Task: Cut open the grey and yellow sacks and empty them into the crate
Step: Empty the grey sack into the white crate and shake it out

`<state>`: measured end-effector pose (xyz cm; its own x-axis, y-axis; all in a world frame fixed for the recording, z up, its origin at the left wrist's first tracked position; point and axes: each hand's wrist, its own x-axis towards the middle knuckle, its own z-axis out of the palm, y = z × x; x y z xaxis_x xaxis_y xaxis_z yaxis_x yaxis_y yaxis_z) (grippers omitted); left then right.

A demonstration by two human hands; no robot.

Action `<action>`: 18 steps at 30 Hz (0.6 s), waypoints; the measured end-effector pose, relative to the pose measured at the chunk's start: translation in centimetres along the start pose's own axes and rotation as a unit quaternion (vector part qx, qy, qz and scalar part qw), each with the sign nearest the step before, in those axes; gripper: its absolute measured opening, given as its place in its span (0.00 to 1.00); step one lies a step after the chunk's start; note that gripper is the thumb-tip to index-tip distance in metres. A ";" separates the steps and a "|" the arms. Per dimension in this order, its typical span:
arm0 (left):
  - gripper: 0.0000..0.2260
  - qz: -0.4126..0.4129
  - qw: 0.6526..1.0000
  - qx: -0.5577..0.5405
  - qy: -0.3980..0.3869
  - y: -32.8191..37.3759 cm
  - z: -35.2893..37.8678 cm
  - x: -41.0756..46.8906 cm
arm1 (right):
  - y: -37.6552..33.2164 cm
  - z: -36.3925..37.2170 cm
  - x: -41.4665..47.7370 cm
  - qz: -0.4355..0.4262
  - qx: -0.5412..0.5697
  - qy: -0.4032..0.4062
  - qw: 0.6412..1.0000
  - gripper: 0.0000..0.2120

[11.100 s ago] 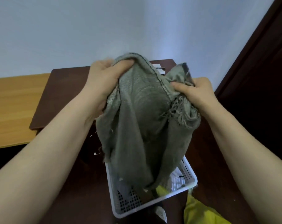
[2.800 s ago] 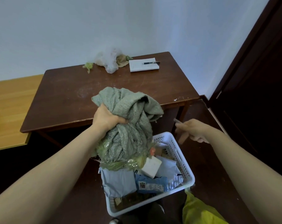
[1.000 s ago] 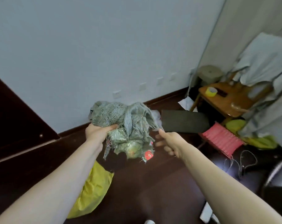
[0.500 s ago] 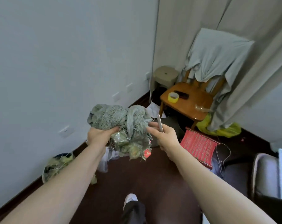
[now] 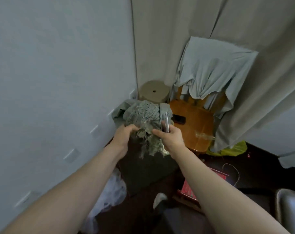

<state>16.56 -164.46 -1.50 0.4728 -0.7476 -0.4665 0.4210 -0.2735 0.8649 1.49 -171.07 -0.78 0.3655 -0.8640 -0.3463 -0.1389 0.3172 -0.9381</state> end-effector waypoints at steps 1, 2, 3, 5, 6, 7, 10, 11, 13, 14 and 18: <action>0.10 0.017 1.000 0.006 0.023 0.4 0.8 1.9 | -0.4 -0.3 2.3 0.001 0.000 0.004 1.000 0.18; 0.14 0.028 0.999 0.009 0.040 1.1 1.6 3.6 | -0.9 -0.6 4.4 0.000 0.001 0.007 1.000 0.22; 0.16 0.035 0.997 0.020 0.058 1.9 2.4 5.3 | -1.5 -0.8 6.5 -0.006 0.000 0.009 1.000 0.24; 0.18 0.040 0.995 0.037 0.079 3.4 3.8 9.0 | -2.9 -1.5 10.9 -0.011 0.006 0.016 1.000 0.23; 0.19 0.038 0.995 0.042 0.082 4.1 4.6 10.6 | -3.7 -1.7 12.8 -0.010 0.006 0.016 1.000 0.22; 0.20 0.035 0.994 0.046 0.088 4.7 5.3 12.0 | -4.3 -2.0 14.5 -0.009 -0.007 0.019 1.000 0.22; 0.21 0.007 0.994 0.031 0.106 5.7 6.9 16.5 | -5.6 -2.8 19.5 -0.007 -0.087 0.021 0.996 0.19; 0.21 -0.002 0.995 0.028 0.100 6.0 7.3 17.9 | -5.8 -3.1 21.2 -0.008 -0.112 0.018 0.994 0.15; 0.20 -0.014 0.996 0.028 0.084 6.7 8.0 21.2 | -6.3 -3.4 24.4 -0.014 -0.160 0.022 0.987 0.09; 0.20 -0.021 0.996 0.025 0.078 7.2 8.4 23.0 | -6.6 -3.4 26.1 -0.017 -0.189 0.028 0.981 0.11; 0.17 -0.067 0.995 -0.019 0.066 8.5 10.1 30.3 | -7.8 -3.2 33.1 -0.010 -0.318 0.047 0.947 0.07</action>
<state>26.62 -195.52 -6.43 0.5066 -0.6192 -0.5999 0.5150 -0.3407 0.7866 11.76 -203.39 -4.87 0.2946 -0.9079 -0.2982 -0.6703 0.0260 -0.7416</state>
